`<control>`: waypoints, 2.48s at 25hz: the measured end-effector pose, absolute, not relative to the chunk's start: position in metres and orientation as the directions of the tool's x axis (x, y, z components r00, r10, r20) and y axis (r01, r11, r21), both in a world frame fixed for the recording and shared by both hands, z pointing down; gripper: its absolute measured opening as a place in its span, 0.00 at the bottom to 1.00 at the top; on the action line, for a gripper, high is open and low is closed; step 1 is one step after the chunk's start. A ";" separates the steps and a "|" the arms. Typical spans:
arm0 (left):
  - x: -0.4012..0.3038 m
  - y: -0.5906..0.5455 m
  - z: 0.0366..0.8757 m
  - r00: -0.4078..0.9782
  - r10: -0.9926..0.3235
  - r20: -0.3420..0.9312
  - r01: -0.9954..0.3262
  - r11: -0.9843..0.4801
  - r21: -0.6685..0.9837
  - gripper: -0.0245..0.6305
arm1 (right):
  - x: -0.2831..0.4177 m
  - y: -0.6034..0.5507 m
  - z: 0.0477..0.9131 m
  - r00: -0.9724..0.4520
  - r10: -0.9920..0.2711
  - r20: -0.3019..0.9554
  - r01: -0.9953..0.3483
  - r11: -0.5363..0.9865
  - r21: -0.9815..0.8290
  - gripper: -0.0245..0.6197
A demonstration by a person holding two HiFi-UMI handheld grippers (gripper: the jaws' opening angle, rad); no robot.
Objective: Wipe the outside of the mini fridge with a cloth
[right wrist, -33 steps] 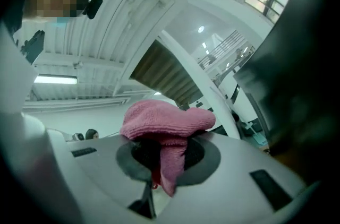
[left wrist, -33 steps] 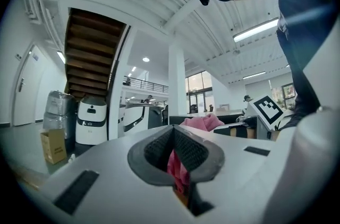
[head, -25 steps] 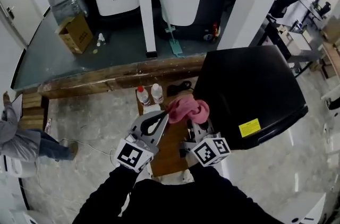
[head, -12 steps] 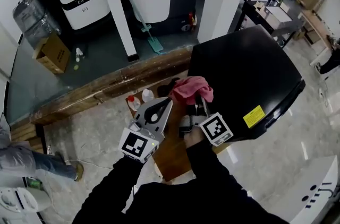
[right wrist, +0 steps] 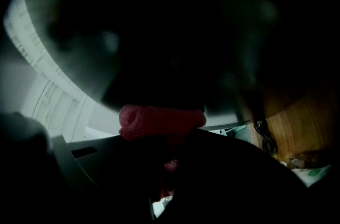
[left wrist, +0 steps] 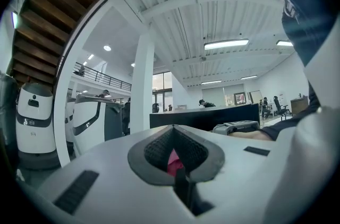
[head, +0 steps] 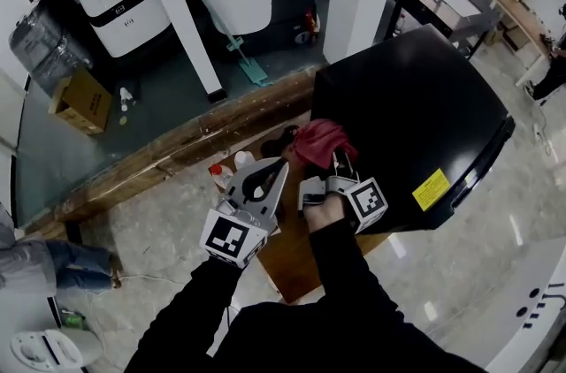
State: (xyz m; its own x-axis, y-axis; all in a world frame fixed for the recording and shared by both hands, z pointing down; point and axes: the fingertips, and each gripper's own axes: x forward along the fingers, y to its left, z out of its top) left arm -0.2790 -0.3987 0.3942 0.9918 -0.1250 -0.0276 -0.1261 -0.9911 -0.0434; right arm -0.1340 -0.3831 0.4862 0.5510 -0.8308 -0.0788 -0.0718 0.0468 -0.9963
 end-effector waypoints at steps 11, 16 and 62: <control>-0.244 -0.405 0.498 0.988 -0.058 0.142 -0.064 -0.997 0.044 0.05 | -0.129 -0.384 0.588 0.551 -0.834 0.019 -0.032 -0.044 -0.999 0.12; -0.227 -0.404 0.559 0.971 -0.034 0.238 -0.060 -0.993 0.105 0.05 | -0.127 -0.383 0.659 0.542 -0.832 0.118 -0.006 -0.144 -0.990 0.12; -0.279 -0.329 0.376 0.998 0.065 -0.016 0.066 -0.997 0.045 0.05 | -0.207 -0.290 0.441 0.395 -0.913 -0.107 -0.515 -0.124 -0.848 0.12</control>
State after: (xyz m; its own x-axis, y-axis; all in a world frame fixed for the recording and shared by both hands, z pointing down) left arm -0.2786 -0.3294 0.3757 0.9977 0.0651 -0.0162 0.0658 -0.9968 0.0446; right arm -0.2068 -0.2902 0.4414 0.3949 -0.9125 -0.1067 -0.5147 -0.1235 -0.8484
